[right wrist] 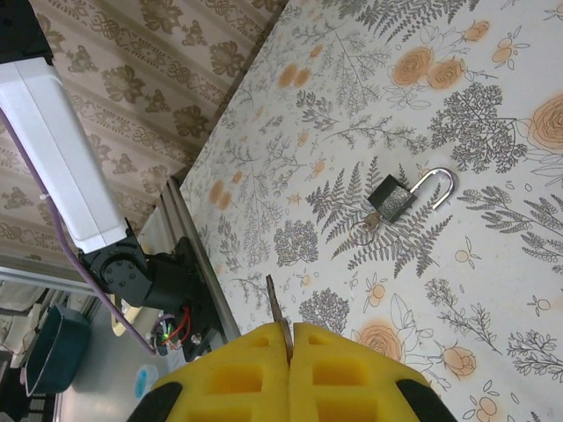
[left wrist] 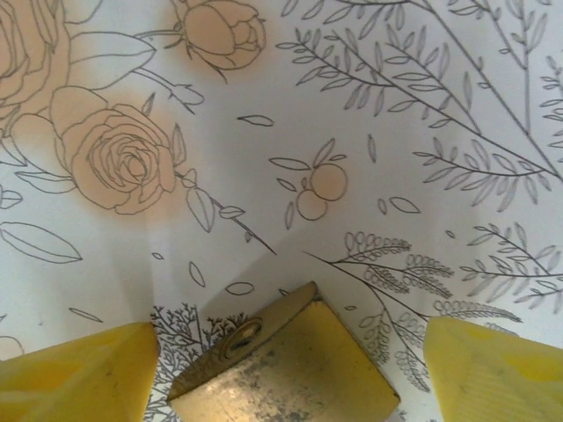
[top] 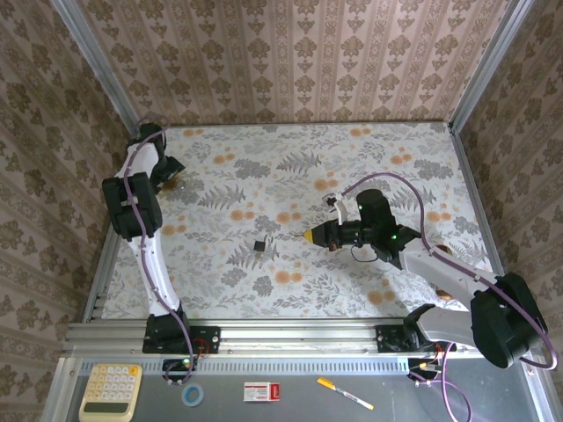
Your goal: Unlock with the key
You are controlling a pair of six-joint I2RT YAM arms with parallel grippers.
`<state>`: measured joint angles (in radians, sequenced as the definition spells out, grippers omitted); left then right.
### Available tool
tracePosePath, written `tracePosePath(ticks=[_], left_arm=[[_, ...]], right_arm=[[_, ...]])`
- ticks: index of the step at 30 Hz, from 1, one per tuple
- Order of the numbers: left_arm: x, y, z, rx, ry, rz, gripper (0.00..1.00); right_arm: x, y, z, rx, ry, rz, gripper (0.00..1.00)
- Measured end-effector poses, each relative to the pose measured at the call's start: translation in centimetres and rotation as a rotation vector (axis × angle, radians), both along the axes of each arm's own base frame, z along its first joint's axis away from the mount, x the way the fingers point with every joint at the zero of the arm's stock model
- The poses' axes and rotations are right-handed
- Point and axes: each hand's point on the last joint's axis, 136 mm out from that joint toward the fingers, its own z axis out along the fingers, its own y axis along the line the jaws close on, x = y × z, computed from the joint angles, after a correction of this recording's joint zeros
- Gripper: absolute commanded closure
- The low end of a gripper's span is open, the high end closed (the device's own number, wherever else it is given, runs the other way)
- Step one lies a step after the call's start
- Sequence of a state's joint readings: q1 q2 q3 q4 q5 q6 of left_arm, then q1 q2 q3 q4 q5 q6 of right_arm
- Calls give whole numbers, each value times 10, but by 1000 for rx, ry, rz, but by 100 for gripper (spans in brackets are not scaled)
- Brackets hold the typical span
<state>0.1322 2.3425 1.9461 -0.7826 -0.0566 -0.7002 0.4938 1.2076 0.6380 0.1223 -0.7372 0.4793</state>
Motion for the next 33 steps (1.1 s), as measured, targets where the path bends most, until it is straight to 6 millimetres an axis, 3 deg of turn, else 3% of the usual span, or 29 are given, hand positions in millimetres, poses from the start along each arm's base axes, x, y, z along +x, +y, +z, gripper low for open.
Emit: tracePosePath(ticks=[11,16,25,33], left_arm=[[8,-12,-3,-11,44,-110,35],[14,-18,-4,-1,79,-216,35],[19,-55,-2,5,90,-432,30],[15,-58,-3,20,110,-477,30]], right_arm=[[-2,0,-13,-31,29,10,100],[-5,-2,-16,-46,37,16,100],[-10,-5,-13,-52,41,14,100],[-11,-6,-8,-48,28,10,100]])
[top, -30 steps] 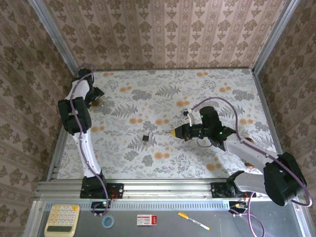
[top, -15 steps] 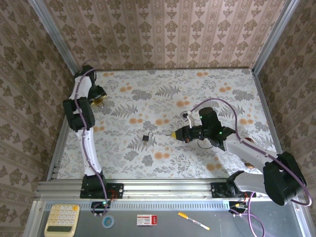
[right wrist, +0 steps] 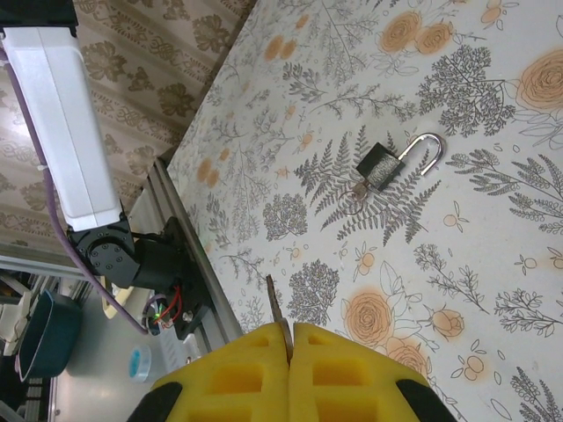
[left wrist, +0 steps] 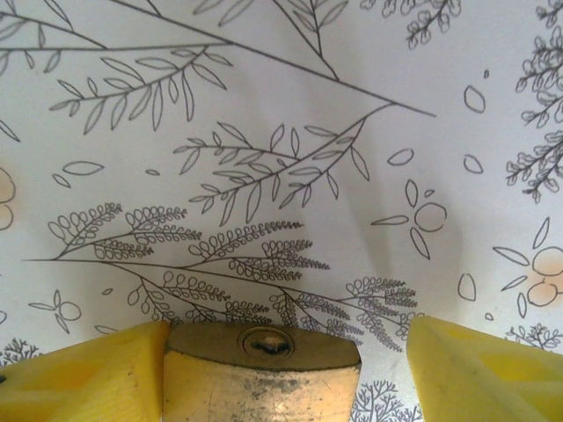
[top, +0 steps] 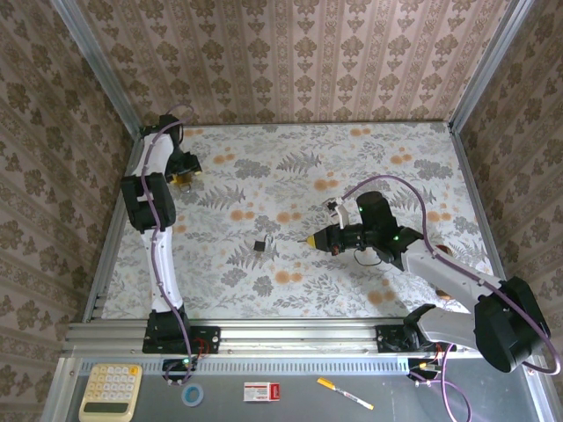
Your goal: Unlock with the key
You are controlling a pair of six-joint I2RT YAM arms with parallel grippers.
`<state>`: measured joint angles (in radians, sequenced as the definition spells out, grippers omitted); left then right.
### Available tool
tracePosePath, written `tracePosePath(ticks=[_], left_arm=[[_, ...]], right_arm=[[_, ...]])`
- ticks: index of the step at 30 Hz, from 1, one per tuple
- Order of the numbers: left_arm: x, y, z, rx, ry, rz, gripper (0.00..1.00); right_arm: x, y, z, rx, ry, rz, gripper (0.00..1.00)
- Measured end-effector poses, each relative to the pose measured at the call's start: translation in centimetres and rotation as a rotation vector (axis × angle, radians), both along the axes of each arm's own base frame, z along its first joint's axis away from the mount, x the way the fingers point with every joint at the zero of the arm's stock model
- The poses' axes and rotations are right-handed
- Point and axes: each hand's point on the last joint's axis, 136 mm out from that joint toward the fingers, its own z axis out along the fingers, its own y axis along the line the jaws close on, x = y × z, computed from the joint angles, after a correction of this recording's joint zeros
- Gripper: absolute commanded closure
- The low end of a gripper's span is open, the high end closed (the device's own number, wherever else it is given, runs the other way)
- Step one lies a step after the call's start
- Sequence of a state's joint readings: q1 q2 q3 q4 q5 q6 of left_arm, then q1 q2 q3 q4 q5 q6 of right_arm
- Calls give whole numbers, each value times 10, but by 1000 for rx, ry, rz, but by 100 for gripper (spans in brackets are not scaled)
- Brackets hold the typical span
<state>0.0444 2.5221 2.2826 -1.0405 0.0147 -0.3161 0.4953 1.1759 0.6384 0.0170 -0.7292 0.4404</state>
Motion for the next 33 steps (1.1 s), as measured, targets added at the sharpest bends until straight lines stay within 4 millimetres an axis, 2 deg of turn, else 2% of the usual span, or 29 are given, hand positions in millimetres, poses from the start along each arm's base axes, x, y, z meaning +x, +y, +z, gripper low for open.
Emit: tracePosePath(ticks=[5,10,14,19,24,29,33], left_arm=[[-6,-2,-1,25,21,-21,31],[-10,-5,-2,42,35,-49,38],[-11,-11,-3,48,26,-87,46],[-20,-28,-1,49,3,-184,58],[-36,-58,0,53,-15,-356,66],[-63,-104,3,33,-61,-575,72],[-87,-141,16,18,-146,-757,74]], right_arm=[[1,-1,2,-1,-9,-7,100],[1,-1,2,-2,-10,-9,100],[1,-1,1,-3,-9,-10,100],[0,-3,-3,-17,8,-16,100],[0,-7,-7,-49,34,-37,100],[7,-16,-10,-79,63,-87,100],[14,-30,-17,-101,106,-147,100]])
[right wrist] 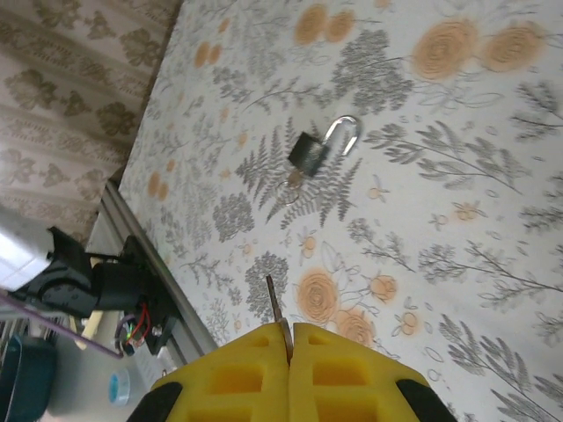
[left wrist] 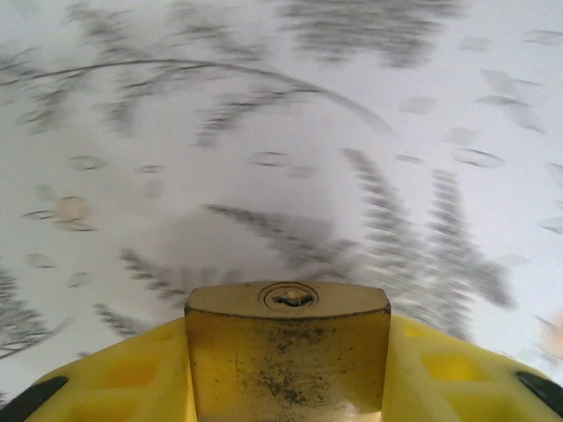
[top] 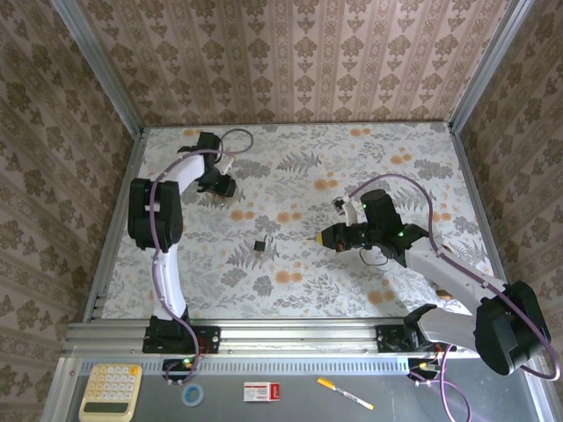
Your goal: Unlock with the key
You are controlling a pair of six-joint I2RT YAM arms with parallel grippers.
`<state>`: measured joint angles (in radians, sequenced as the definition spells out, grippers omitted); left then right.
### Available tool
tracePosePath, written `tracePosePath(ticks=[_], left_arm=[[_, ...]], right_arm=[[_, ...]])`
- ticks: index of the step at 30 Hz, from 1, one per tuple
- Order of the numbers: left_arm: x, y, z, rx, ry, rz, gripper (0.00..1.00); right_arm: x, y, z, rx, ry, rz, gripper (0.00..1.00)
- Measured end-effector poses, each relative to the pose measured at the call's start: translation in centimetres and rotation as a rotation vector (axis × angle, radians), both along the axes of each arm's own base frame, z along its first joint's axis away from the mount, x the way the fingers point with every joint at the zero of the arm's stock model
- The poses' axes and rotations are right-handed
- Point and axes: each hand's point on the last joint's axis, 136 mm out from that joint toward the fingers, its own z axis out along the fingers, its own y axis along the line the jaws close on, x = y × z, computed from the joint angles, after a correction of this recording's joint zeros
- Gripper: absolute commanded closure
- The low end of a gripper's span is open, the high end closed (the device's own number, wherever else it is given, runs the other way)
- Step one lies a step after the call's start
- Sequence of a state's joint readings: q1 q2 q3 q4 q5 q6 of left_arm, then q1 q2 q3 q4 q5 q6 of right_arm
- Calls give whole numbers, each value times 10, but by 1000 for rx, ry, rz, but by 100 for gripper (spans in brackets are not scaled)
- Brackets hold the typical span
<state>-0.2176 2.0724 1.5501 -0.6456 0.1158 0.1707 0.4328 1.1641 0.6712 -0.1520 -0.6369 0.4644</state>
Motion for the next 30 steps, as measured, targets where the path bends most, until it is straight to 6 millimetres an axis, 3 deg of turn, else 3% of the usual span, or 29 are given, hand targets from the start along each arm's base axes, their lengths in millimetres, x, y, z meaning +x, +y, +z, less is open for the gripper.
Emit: tracePosePath(ticks=[10,19,24,30], left_arm=[[-27,-52,54,-34,-250,-297,77],[-120,-126,95,-3,-505,-755,81],[-174,-141,108,6,-651,-976,84],[-208,-165,130,-6,-757,-1140,86]], right_arm=[[-1,-19,-3,-38,42,-81,100],[-5,-36,22,21,-2,-122,100],[-13,-34,34,53,-21,-97,100],[-22,-26,34,93,-2,-57,100]])
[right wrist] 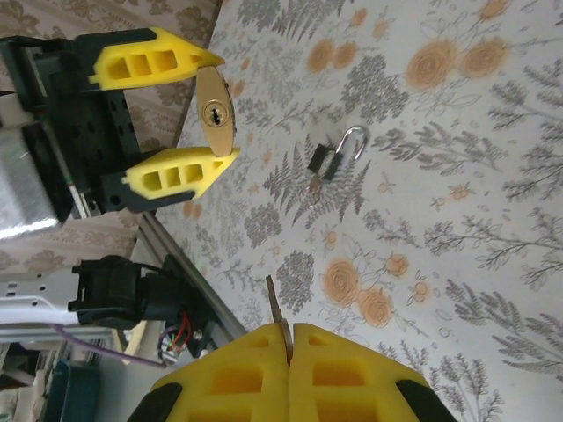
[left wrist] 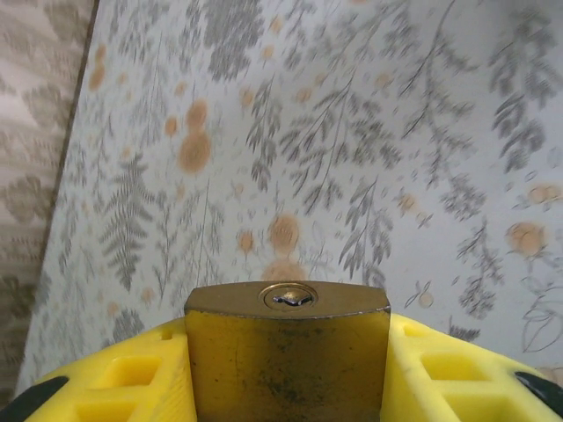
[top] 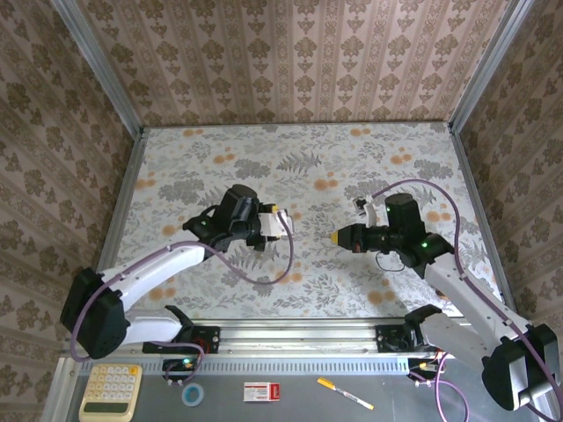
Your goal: Unlock with the key
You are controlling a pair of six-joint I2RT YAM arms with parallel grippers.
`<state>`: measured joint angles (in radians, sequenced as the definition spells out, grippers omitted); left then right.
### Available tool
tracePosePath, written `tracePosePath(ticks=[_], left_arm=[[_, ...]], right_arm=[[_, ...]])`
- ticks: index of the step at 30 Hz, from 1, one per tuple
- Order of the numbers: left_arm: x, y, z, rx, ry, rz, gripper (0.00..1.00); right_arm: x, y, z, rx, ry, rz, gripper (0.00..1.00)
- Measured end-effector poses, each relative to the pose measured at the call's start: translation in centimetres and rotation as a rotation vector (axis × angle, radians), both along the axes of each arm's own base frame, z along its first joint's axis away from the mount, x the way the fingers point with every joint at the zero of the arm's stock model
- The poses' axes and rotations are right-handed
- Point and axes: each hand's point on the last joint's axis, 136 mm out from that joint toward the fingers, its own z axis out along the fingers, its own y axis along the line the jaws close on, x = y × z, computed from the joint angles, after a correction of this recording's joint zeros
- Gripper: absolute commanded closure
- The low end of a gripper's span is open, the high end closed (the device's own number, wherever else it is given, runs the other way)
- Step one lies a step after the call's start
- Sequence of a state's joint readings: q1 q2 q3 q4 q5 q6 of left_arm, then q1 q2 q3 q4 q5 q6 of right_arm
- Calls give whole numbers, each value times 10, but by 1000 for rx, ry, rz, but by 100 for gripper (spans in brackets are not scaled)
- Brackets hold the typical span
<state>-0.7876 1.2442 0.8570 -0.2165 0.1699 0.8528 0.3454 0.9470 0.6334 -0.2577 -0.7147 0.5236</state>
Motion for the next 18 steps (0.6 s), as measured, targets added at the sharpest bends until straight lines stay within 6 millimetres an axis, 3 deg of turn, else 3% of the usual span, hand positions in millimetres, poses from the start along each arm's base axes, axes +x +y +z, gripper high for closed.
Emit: tracePosePath(ticks=[9,18], left_arm=[[-34,-24,4,5,-27,-143,90],[-55,-40,2,19,-52,-214,93]], right_arm=[[-15,26,8,46,-46,90,100],[-14,30,8,95,-54,73,100]])
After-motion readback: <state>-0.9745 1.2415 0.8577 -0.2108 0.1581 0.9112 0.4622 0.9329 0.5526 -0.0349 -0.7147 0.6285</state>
